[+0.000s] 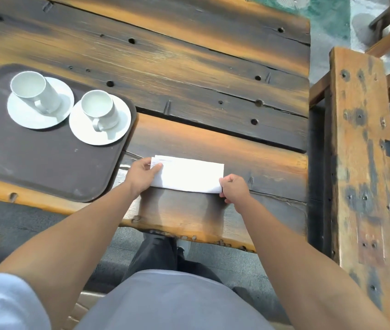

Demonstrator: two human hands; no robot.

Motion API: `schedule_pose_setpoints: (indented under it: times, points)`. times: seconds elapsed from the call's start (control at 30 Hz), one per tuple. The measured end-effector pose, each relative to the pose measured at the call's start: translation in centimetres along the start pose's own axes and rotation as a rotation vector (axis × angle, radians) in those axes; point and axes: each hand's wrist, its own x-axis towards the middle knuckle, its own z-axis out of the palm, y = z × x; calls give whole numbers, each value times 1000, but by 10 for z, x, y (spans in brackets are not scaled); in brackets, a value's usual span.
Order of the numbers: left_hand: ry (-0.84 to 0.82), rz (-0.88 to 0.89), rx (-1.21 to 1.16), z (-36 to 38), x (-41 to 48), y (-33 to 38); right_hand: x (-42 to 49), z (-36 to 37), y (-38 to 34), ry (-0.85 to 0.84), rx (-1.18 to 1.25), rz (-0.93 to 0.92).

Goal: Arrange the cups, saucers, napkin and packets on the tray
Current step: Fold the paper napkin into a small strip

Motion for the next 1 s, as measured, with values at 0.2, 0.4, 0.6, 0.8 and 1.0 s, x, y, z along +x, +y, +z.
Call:
schedule_pose_setpoints:
  times: [0.2, 0.4, 0.6, 0.8, 1.0]
  points:
    - [12, -82, 94, 2, 9, -6, 9, 8, -4, -34, -24, 128]
    - [-13, -190, 261, -5, 15, -13, 15, 16, -3, 17, -36, 209]
    - [43, -162, 388, -2, 17, -14, 14, 23, -1, 63, -135, 202]
    - [116, -81, 464, 6, 10, -20, 7, 30, -1, 173, -289, 136]
    - [281, 222, 732, 31, -8, -5, -9, 32, 10, 419, -649, -220]
